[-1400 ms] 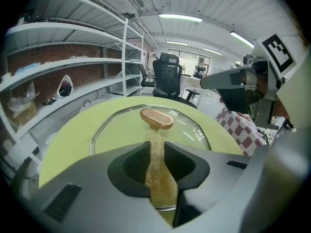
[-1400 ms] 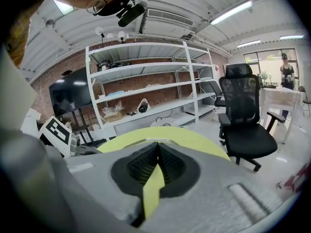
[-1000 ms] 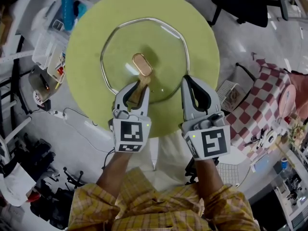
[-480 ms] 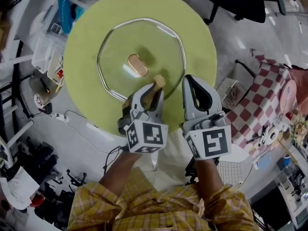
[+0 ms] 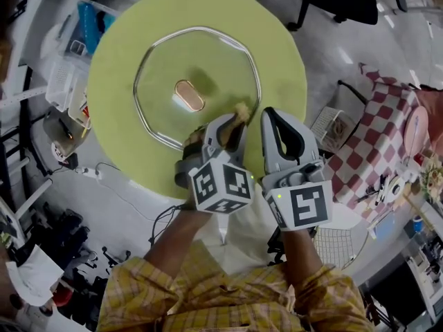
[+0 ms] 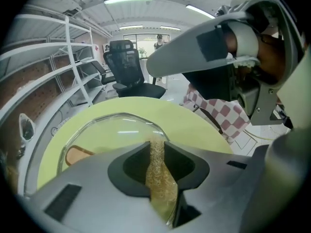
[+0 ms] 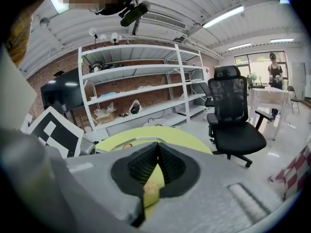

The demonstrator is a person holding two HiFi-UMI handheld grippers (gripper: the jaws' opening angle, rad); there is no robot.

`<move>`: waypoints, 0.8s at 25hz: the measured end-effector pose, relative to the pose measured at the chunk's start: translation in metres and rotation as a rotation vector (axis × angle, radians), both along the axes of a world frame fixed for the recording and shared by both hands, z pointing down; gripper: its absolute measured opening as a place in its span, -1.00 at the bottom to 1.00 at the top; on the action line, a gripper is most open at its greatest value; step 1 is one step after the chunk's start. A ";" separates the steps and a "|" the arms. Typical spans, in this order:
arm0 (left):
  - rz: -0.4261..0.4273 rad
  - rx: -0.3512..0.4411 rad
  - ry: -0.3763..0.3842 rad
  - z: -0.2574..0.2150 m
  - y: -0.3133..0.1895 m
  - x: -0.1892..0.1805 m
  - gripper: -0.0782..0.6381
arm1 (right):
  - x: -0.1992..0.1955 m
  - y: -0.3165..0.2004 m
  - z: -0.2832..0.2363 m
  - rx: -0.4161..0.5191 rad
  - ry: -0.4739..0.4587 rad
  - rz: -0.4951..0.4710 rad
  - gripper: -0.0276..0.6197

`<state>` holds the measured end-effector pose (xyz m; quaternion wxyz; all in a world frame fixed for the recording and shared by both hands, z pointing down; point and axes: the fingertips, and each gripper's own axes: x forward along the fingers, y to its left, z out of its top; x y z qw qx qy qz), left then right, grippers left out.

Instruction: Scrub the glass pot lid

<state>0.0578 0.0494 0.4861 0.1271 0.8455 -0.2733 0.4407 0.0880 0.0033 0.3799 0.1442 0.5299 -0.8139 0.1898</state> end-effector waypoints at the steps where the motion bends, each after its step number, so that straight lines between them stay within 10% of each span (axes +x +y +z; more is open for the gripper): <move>1: 0.012 -0.004 -0.003 0.001 -0.001 0.003 -0.52 | 0.001 0.000 0.000 -0.003 -0.001 0.003 -0.92; 20: 0.146 -0.077 -0.078 0.011 -0.023 0.032 -0.52 | 0.029 -0.004 0.005 -0.022 -0.012 0.055 -0.92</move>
